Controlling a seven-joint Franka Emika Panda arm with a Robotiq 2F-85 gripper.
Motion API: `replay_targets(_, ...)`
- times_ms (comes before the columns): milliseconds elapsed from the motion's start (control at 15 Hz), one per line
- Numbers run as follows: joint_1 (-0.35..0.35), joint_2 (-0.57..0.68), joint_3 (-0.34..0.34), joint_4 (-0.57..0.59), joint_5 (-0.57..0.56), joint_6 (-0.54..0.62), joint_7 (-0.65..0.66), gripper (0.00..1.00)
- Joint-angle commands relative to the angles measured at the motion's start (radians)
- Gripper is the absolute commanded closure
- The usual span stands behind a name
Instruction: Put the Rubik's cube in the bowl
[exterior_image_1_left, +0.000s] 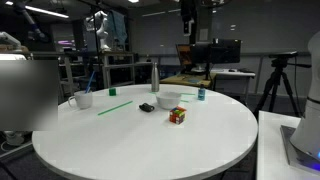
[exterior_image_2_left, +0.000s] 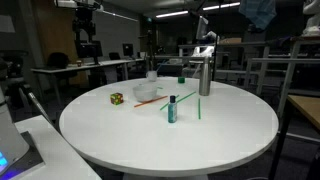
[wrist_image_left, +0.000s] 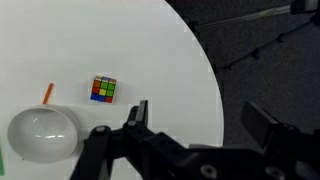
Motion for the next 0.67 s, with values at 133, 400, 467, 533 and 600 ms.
replay_targets(133,-0.017,0.000,0.015,0.002,0.005,-0.003,-0.005,0.00)
replay_targets(400,-0.037,0.029,0.021,0.008,-0.047,0.044,0.004,0.00)
replay_targets(467,-0.052,0.038,0.023,0.007,-0.088,0.068,0.002,0.00)
replay_targets(533,-0.061,0.047,0.023,0.002,-0.125,0.102,-0.004,0.00)
replay_targets(600,-0.076,0.064,0.022,0.003,-0.170,0.125,0.002,0.00)
